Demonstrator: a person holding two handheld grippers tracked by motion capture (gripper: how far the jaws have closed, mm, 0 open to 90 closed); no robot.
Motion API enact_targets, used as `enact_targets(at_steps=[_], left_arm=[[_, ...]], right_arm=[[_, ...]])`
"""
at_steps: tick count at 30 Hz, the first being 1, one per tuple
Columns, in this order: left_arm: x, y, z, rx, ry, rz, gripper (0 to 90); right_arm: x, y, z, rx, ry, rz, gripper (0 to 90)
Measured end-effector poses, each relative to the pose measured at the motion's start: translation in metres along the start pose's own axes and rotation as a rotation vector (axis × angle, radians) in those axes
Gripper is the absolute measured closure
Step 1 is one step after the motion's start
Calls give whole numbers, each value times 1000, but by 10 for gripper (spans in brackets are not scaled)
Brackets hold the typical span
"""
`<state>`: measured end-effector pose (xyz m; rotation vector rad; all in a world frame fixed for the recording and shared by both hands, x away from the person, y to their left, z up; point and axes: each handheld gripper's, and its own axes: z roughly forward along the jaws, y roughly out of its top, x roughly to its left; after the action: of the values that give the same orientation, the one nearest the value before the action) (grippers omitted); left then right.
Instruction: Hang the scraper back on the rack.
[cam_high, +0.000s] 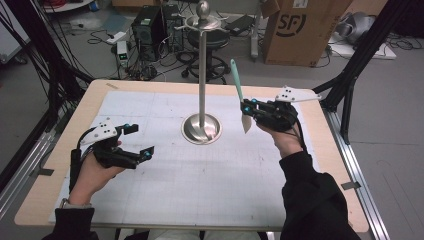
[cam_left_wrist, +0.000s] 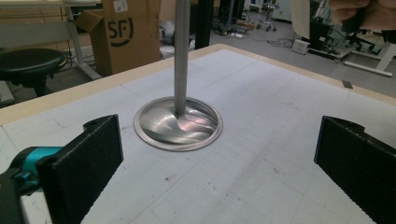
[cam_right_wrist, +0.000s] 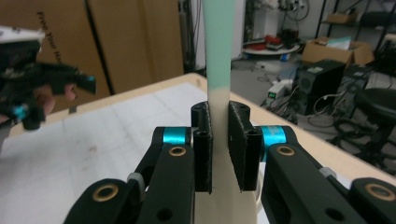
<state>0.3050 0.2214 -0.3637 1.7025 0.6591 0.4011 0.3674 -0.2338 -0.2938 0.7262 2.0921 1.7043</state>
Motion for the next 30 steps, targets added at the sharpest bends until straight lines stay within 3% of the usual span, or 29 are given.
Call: enact_targets(at_steps=[5, 12, 20, 30], left_arm=[[0, 0, -3, -11, 5, -3, 17], [1, -1, -9, -15, 15, -9, 17], [0, -2, -12, -16, 20, -12, 17], [0, -1, -18, -29, 19, -18, 17]], right_arm=[[1, 18, 6, -30, -21, 0, 806], [-2, 36, 11, -59, -12, 3, 806], [-5, 45, 12, -93, -9, 1, 806], [-10, 49, 17, -92, 6, 2, 806]])
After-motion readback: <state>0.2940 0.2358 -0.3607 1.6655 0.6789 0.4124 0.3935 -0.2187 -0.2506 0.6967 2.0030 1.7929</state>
